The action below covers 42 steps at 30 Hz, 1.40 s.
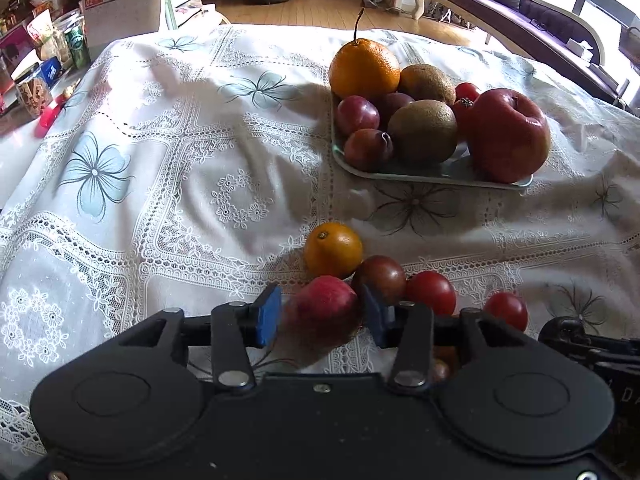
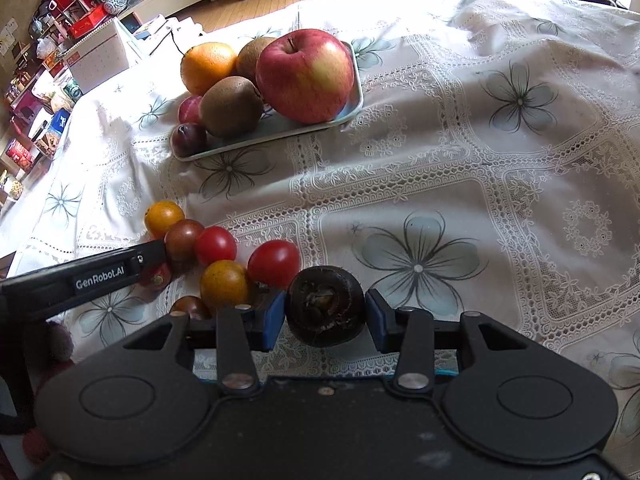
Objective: Organize fruits
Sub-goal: 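Grasp a second red radish with the left tool while the right tool holds the plum, then lower the plum and radish into the gold tray and open both tools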
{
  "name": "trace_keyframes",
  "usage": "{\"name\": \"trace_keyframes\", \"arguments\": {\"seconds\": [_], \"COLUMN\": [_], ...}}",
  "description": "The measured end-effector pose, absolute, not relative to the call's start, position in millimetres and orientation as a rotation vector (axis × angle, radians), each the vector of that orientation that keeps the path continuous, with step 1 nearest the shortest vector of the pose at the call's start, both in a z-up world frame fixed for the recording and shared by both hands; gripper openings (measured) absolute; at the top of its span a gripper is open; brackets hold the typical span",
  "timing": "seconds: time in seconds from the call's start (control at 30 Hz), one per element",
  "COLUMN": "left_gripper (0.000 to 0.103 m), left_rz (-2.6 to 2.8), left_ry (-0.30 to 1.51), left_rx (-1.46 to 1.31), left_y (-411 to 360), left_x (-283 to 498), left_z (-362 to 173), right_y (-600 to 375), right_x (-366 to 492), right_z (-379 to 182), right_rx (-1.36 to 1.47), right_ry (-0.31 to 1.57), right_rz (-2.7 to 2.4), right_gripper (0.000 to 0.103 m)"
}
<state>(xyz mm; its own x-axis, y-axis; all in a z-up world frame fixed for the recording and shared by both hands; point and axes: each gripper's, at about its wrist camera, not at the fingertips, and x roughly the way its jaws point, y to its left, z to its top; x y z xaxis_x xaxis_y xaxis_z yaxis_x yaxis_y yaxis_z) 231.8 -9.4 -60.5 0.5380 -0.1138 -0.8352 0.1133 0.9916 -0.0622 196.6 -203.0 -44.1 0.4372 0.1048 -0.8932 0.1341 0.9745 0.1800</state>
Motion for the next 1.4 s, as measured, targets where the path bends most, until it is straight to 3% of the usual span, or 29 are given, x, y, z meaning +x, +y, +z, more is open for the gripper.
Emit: {"name": "trace_keyframes", "arguments": {"seconds": [0.27, 0.77, 0.83, 0.87, 1.13, 1.4], "left_gripper": [0.057, 0.056, 0.054, 0.048, 0.048, 0.048], "left_rz": [-0.200, -0.104, -0.096, -0.093, -0.143, -0.208], "left_ry": [1.041, 1.046, 1.056, 1.049, 1.103, 1.088], "left_rx": [0.124, 0.032, 0.032, 0.034, -0.093, -0.069], "left_y": [-20.6, -22.0, -21.6, -21.6, -13.5, -14.0], "left_x": [221.7, 249.0, 249.9, 248.4, 229.0, 151.8], "left_z": [-78.4, -74.7, -79.5, -79.1, -32.8, 17.3], "right_y": [-203.7, -204.0, -203.3, -203.4, -207.3, -210.3], "right_x": [195.0, 195.6, 194.8, 194.3, 176.5, 119.9], "right_z": [-44.6, -47.4, -46.2, -45.0, -7.3, 31.8], "right_rx": [0.248, 0.243, 0.245, 0.249, 0.305, 0.348], "right_ry": [1.118, 1.122, 1.120, 1.119, 1.075, 1.071], "right_rz": [-0.010, -0.009, -0.004, -0.001, 0.033, 0.072], "right_gripper": [0.045, 0.045, 0.045, 0.045, 0.045, 0.045]}}
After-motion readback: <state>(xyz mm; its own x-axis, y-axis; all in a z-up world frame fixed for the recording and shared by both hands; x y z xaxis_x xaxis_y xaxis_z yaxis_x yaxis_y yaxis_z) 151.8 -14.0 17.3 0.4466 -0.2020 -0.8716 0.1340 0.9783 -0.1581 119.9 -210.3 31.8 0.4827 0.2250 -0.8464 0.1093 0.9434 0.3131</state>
